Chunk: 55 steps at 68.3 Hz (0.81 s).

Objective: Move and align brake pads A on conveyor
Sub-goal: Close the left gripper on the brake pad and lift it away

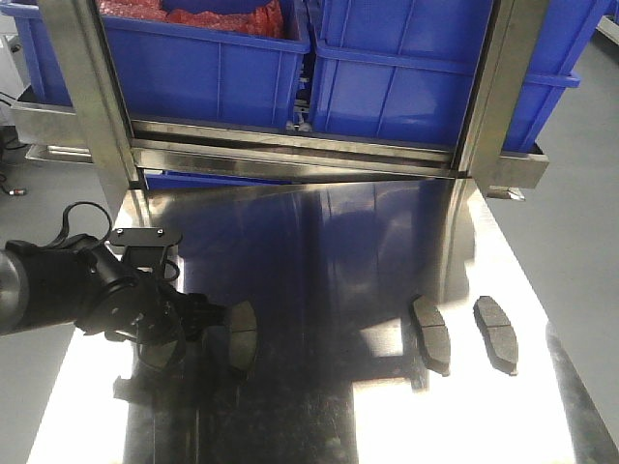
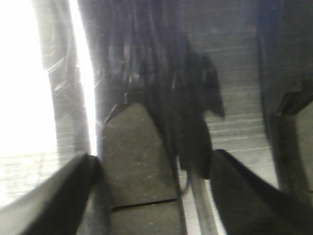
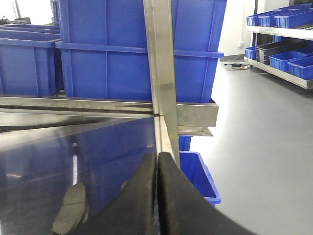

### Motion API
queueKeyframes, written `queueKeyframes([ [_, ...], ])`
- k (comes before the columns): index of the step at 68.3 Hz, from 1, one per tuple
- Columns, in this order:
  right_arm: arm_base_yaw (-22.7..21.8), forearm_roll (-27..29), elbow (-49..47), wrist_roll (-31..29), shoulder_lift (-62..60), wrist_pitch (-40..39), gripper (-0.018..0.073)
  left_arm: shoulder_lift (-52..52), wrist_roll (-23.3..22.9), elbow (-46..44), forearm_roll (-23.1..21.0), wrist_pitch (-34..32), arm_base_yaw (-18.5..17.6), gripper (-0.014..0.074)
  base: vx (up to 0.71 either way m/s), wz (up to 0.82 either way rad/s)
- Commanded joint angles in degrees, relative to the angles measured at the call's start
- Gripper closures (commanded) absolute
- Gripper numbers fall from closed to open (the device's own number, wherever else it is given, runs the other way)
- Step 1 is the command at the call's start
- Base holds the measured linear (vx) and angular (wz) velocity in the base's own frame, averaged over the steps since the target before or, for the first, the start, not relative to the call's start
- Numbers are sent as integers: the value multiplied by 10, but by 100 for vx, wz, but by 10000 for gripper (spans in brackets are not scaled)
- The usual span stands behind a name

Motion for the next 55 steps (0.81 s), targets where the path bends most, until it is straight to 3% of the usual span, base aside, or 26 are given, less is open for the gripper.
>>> queueKeyframes([
  [1, -4, -2, 12, -3, -9, -42, 569, -24, -4, -11, -5, 11, -1, 215, 0, 0],
  [26, -4, -2, 12, -3, -9, -42, 569, -34, -4, -11, -5, 32, -2, 273, 0, 0],
  [55, -4, -2, 12, -3, -9, -42, 569, -35, -4, -11, -5, 32, -3, 428, 0, 0],
])
